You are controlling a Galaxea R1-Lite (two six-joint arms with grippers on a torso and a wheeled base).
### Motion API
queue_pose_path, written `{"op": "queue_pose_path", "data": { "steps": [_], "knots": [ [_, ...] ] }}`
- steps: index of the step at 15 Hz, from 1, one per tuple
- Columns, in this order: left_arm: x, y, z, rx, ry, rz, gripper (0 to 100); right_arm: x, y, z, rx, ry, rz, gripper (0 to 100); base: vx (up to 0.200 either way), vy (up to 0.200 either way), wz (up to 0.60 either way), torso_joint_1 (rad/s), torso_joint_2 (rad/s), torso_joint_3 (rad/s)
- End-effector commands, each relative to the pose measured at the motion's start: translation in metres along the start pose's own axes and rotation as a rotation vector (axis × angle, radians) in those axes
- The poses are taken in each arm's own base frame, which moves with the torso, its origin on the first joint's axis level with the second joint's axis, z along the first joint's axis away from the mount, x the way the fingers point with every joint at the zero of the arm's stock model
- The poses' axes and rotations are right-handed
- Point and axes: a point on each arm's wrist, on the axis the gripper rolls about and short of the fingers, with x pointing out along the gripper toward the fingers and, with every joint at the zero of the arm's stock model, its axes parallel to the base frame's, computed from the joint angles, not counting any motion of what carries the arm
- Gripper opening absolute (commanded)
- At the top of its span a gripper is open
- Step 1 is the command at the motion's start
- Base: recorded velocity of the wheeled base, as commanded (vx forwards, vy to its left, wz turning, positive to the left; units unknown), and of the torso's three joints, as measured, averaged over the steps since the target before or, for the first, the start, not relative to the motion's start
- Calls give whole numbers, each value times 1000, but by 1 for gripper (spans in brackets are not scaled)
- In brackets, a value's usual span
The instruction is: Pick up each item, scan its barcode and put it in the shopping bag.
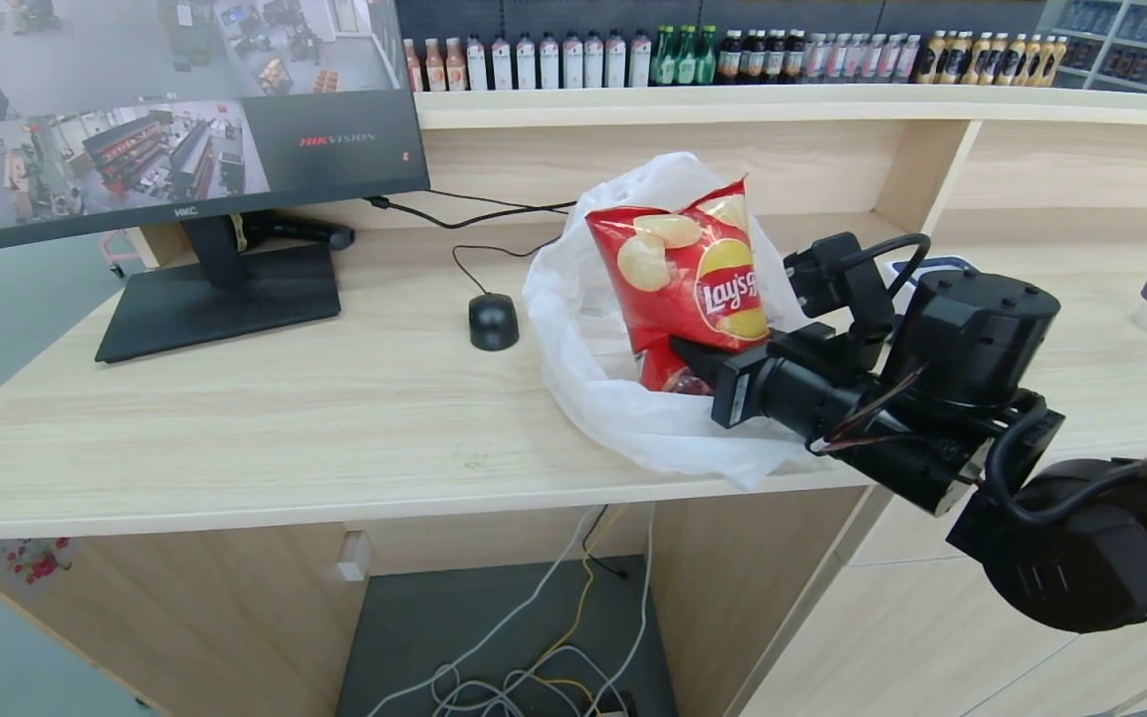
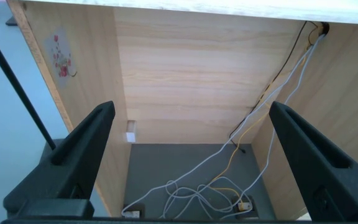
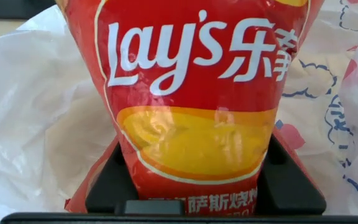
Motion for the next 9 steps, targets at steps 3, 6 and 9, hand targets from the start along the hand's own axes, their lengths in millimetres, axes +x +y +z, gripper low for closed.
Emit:
{"op": "queue_pose_path", "data": {
  "steps": [3, 6, 9],
  "knots": [
    [0, 0, 0, 0, -1, 0, 100, 7, 1, -3, 0, 3, 3, 100, 0, 0, 0, 0, 0, 0],
    [0, 0, 0, 0, -1, -1, 100, 7, 0, -5, 2, 8, 1, 100, 0, 0, 0, 0, 0, 0],
    [0, 0, 0, 1, -1, -1, 100, 5, 0, -2, 2, -1, 1, 100, 0, 0, 0, 0, 0, 0]
  ]
}}
